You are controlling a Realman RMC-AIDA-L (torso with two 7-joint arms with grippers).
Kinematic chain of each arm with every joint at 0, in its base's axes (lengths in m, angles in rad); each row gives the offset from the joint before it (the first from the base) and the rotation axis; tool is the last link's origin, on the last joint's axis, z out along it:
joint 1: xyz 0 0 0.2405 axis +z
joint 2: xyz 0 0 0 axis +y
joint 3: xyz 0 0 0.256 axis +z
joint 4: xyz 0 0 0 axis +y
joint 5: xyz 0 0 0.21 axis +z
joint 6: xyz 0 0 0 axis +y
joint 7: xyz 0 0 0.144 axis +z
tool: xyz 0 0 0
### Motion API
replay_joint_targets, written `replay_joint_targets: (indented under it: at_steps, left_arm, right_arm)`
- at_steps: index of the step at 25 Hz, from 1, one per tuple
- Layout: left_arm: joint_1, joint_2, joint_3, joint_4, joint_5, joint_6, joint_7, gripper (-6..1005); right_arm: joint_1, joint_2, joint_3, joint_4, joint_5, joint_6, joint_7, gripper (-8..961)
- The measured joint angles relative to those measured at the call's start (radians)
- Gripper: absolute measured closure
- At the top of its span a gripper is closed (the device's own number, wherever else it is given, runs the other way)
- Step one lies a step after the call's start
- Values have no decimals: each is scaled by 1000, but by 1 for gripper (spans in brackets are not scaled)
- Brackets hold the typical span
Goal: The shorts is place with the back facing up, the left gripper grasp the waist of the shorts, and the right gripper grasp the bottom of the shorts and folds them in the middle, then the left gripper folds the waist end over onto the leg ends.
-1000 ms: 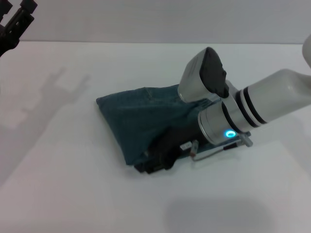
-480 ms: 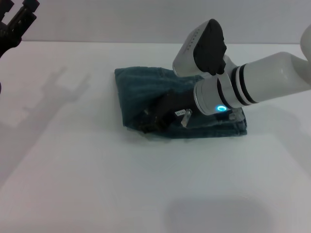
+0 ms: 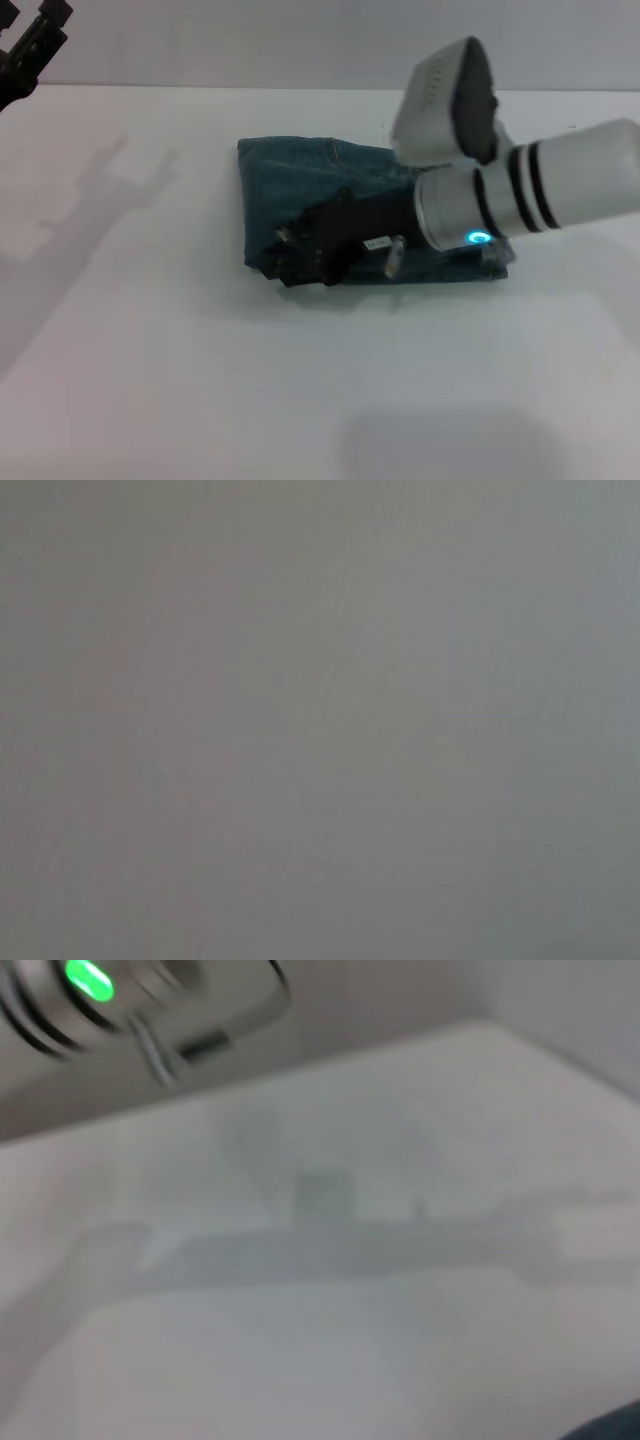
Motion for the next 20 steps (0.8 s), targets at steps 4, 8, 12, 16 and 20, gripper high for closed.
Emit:
replay_joint_targets:
  at_steps: [4, 8, 12, 16, 20]
  left_arm:
    - [0, 0, -9, -2, 0, -18, 12, 151]
    - [-2, -2, -12, -15, 0, -21, 58, 151]
    - [-5, -5, -27, -45, -14, -4, 137, 151]
    - [-7, -7, -31, -97, -72, 25, 214, 152]
    - [-5, -8, -35, -201, -196, 72, 339, 152]
  right_arm:
    - [-132, -2, 6, -95, 192, -5, -191, 435]
    - [-226, -1, 23, -71, 503, -5, -513, 435]
    - [-276, 3, 30, 36, 843, -8, -825, 435]
    - [-287, 3, 30, 222, 1258, -75, -1155, 436]
    - [-277, 4, 31, 418, 1630, -219, -1451, 436]
